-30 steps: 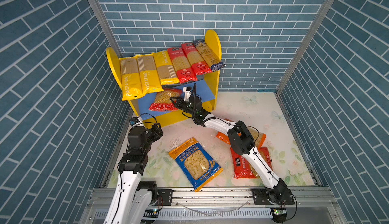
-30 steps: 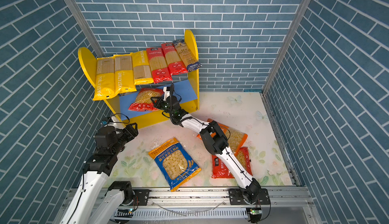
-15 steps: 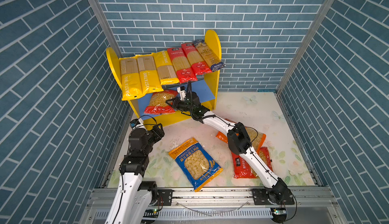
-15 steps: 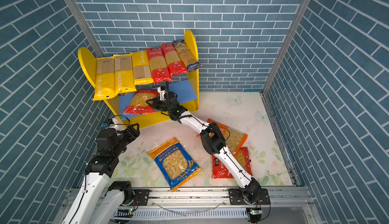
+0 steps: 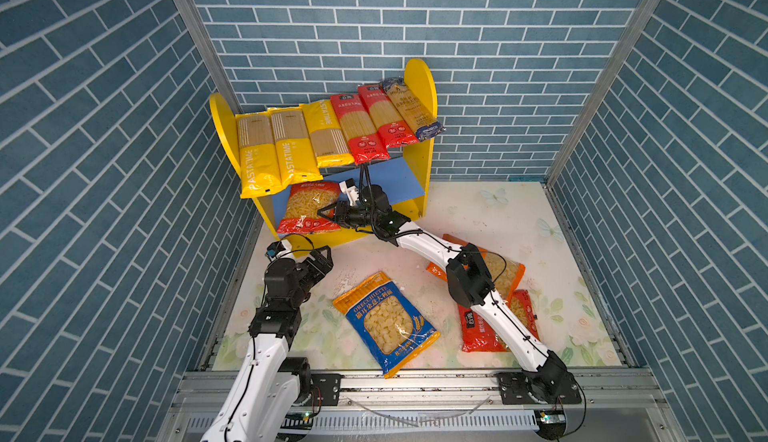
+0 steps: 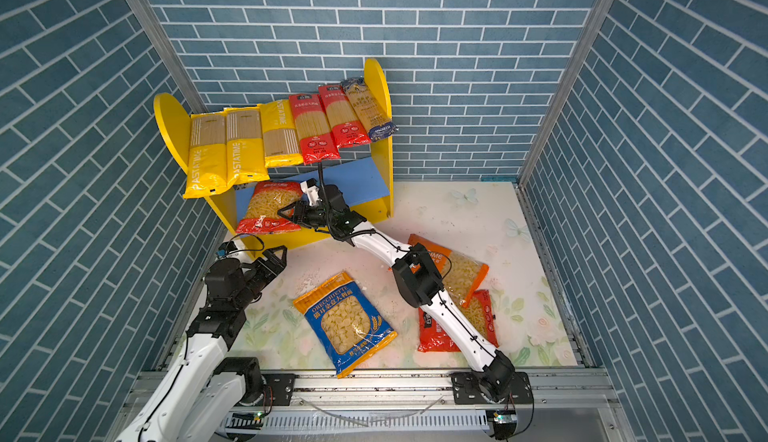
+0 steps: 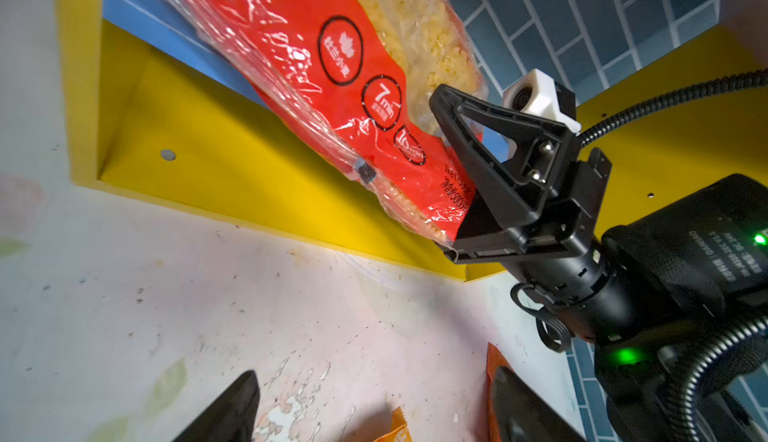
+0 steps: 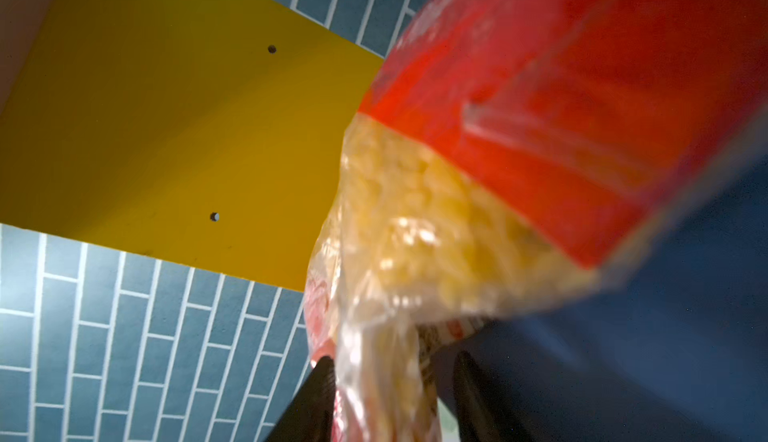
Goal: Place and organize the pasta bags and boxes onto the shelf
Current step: 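Release the bag and withdraw the right gripper from the shelf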
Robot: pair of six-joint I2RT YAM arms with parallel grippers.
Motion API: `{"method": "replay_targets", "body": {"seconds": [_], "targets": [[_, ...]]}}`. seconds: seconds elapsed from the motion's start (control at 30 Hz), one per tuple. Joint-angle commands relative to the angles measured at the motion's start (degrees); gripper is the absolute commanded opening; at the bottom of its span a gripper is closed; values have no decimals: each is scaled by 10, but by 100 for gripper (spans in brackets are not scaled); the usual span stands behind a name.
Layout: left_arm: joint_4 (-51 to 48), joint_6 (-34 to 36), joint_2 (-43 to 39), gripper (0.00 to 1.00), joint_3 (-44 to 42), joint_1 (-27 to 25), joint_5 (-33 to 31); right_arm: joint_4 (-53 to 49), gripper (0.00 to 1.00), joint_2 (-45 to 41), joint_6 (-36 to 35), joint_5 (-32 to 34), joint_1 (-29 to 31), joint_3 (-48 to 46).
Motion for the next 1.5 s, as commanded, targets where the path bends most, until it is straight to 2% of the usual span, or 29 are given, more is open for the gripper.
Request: {"method": "replay_targets", "body": {"seconds": [0.0,0.17,0.3,0.47,0.57,0.7,0.87,1.17,1.23,1.3,1.47], "targets": [[122,-22,28,91,-11,4,30,62,53,-79,13,-8,-14,-107],[234,-61,93,92,-21,32,45,175,67,-163,46,4,-33,-264],[327,-89,175,90,-11,44,57,240,68,-222,63,9,-46,-384],[408,-110,253,78,12,47,76,330,68,-309,88,12,-56,-553],[413,-108,274,68,34,49,83,351,68,-365,81,18,-61,-644],[405,-102,292,63,57,55,79,359,67,-429,70,25,-64,-731],[436,-126,337,49,77,57,84,357,66,-491,59,41,-64,-790],[506,-174,392,13,100,57,77,322,65,-572,35,67,-64,-846],[548,-183,395,5,86,57,40,293,65,-595,14,80,-63,-858],[592,-189,396,1,69,57,-2,265,65,-613,-7,94,-62,-868],[653,-179,384,0,30,49,-111,245,65,-624,-18,102,-57,-879]]}}
